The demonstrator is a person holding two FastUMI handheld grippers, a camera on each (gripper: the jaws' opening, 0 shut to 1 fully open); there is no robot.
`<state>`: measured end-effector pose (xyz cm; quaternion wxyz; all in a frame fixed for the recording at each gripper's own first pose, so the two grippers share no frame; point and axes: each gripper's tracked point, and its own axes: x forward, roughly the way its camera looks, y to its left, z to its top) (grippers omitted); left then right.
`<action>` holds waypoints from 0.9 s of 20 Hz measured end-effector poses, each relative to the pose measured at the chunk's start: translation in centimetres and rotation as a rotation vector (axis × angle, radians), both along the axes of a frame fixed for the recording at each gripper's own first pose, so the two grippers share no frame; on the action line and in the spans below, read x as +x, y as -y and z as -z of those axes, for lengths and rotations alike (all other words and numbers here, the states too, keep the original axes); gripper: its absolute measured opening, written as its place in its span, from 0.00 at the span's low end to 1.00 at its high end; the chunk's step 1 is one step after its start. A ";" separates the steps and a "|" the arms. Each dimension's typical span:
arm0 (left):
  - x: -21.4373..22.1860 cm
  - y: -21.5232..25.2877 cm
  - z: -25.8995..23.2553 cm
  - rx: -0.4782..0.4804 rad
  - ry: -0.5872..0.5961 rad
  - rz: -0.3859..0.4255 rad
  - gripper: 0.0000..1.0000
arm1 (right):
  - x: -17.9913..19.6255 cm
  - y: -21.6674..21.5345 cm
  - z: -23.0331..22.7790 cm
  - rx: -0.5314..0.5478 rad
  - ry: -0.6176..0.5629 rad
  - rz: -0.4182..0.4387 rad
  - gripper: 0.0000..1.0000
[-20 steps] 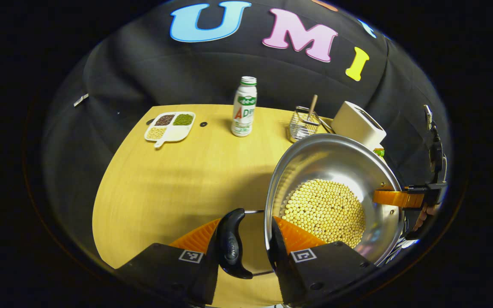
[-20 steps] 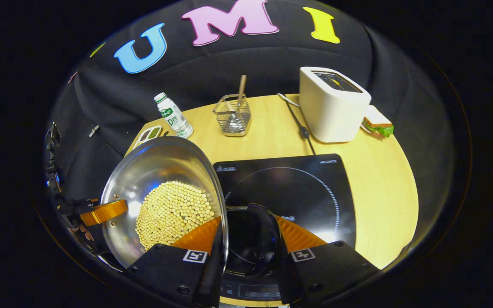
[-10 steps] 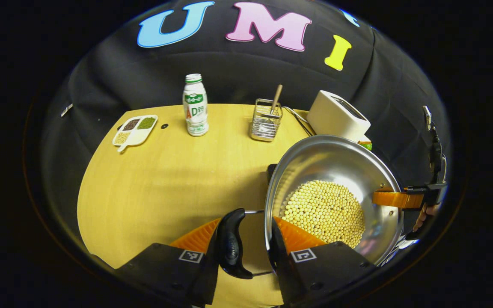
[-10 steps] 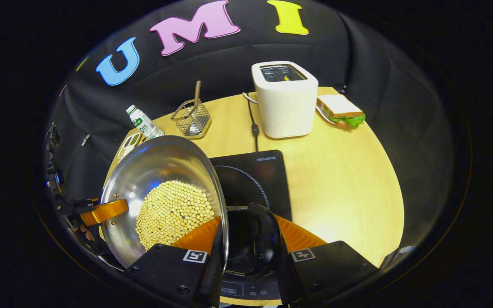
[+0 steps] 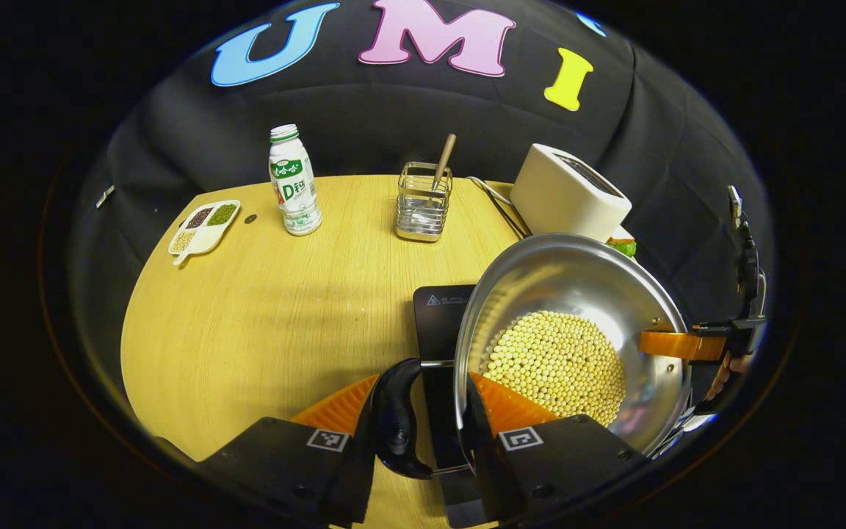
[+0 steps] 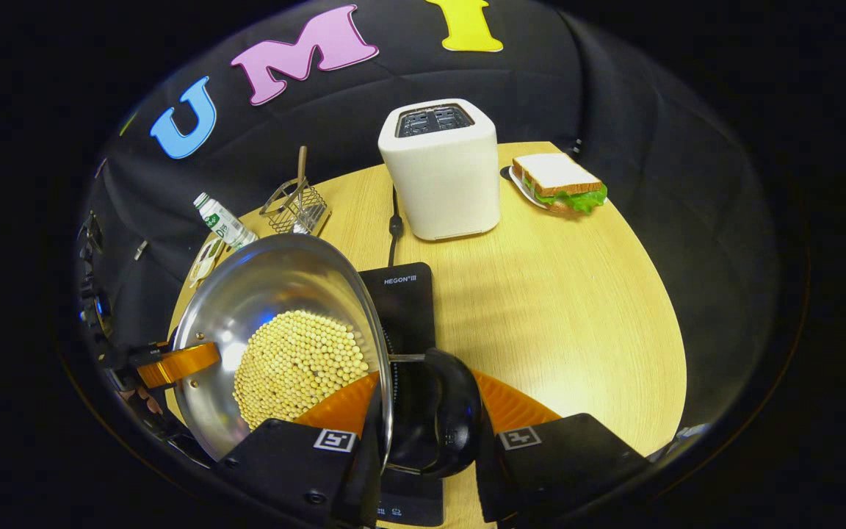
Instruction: First push the handle of the pot to place it horizontally, then grasp the pot with both hands and set it on the induction cooktop.
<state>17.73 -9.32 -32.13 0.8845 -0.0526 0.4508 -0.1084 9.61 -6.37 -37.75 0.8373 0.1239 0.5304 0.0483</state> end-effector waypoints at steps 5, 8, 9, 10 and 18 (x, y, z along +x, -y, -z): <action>0.5 -0.2 0.8 0.002 -0.005 -0.007 0.59 | 0.5 -0.3 0.8 0.003 -0.005 -0.002 0.55; 0.8 -0.5 1.2 0.003 -0.006 -0.013 0.59 | 0.8 -0.6 1.1 0.001 -0.004 -0.003 0.55; 0.8 -0.5 1.3 0.002 -0.008 -0.014 0.59 | 0.8 -0.7 1.2 0.001 -0.005 -0.003 0.55; 1.0 -0.5 1.3 -0.003 -0.006 -0.016 0.59 | 0.9 -0.7 1.3 0.002 0.001 -0.002 0.55; 1.2 -0.3 1.7 -0.024 -0.002 -0.018 0.59 | 1.3 -0.6 1.1 0.001 0.006 0.007 0.55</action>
